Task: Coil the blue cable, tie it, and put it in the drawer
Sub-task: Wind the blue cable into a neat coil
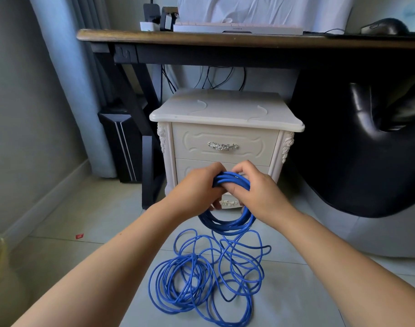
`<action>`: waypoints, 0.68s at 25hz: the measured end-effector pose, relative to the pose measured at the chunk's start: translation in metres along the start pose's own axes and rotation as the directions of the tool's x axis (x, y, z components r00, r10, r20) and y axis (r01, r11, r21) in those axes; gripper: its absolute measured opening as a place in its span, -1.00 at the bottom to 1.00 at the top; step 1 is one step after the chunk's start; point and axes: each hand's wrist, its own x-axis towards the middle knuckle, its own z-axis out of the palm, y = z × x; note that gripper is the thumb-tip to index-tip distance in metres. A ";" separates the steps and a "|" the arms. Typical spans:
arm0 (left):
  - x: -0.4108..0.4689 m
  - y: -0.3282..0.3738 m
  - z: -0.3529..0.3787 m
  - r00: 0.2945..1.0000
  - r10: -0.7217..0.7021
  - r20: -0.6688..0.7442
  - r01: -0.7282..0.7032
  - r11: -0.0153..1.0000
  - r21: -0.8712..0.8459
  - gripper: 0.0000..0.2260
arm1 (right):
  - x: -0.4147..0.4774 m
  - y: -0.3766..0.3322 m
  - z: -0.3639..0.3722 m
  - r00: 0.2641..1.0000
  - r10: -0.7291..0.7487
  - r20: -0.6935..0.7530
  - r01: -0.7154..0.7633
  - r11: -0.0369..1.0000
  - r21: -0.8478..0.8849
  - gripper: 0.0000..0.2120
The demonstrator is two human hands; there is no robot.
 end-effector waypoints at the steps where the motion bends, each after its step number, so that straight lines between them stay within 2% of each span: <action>1: -0.001 0.001 -0.001 1.000 -0.012 0.001 0.012 0.998 -0.055 -0.94 | -0.001 -0.001 -0.002 1.000 0.027 0.003 -0.027 0.995 0.091 -0.88; 3: -0.003 0.001 -0.004 0.999 -0.039 -0.018 0.036 0.992 -0.122 -0.95 | -0.002 -0.004 -0.005 0.981 0.152 0.121 -0.187 0.902 0.388 -0.89; 4: -0.003 -0.001 -0.005 0.998 -0.063 -0.027 0.058 0.985 -0.160 -0.95 | -0.003 -0.005 -0.007 0.951 0.207 0.231 -0.300 0.799 0.521 -0.84; 5: -0.003 -0.004 -0.006 0.995 -0.097 -0.039 0.087 0.975 -0.204 -0.96 | -0.004 -0.005 -0.010 0.916 0.231 0.327 -0.388 0.714 0.583 -0.77; 6: -0.003 -0.007 -0.006 0.989 -0.134 -0.056 0.116 0.962 -0.246 -0.96 | -0.005 -0.002 -0.011 0.893 0.229 0.387 -0.428 0.696 0.576 -0.72; 9: -0.003 -0.011 -0.007 0.970 -0.219 -0.103 0.171 0.922 -0.348 -0.95 | -0.005 0.006 -0.017 0.854 0.214 0.473 -0.446 0.770 0.457 -0.66; 11: -0.002 -0.013 -0.007 0.964 -0.240 -0.116 0.176 0.900 -0.399 -0.94 | -0.005 0.007 -0.024 0.823 0.222 0.522 -0.476 0.772 0.422 -0.66; 14: 0.000 -0.013 -0.001 0.943 -0.299 -0.144 0.195 0.851 -0.488 -0.92 | -0.004 0.006 -0.022 0.823 0.264 0.504 -0.515 0.720 0.465 -0.71; 17: -0.001 -0.004 0.015 0.889 -0.423 -0.174 0.201 0.704 -0.682 -0.90 | 0.000 0.001 0.001 0.886 0.345 0.310 -0.461 0.573 0.678 -0.76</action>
